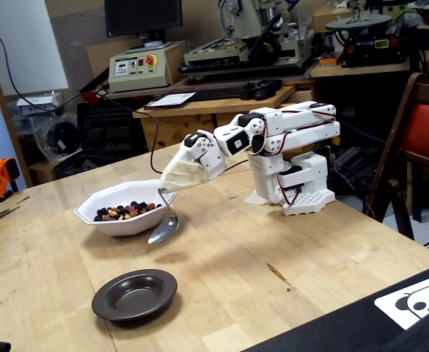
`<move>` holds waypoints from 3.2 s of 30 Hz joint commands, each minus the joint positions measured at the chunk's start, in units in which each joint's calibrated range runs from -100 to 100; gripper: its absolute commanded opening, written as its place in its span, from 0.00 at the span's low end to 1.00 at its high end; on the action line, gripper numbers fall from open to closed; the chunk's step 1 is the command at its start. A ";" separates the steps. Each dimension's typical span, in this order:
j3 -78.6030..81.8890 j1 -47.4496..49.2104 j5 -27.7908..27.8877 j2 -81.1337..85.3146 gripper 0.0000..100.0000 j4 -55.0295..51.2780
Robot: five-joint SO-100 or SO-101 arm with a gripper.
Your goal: Use spoon to transfer food from the white bowl to brown plate
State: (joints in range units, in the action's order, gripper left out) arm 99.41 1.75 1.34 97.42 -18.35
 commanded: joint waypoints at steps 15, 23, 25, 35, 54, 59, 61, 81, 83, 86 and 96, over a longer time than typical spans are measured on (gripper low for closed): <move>0.06 -0.05 0.15 1.21 0.02 -0.07; -3.84 0.10 0.15 0.52 0.02 -0.07; -5.78 0.10 0.15 0.52 0.02 -0.07; -9.76 -0.20 0.20 -4.61 0.02 -1.26; -23.30 0.10 -0.15 -24.98 0.02 8.15; -18.44 0.17 0.05 -25.07 0.02 20.01; -16.05 0.17 0.15 -25.07 0.02 23.72; -8.17 0.17 -0.15 -26.44 0.02 37.95; -8.26 0.17 -0.15 -28.92 0.02 37.95; -11.45 0.17 -0.10 -34.05 0.02 38.03; -24.10 0.17 -0.20 -46.89 0.02 42.46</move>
State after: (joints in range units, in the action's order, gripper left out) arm 82.15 1.75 1.25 53.20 19.55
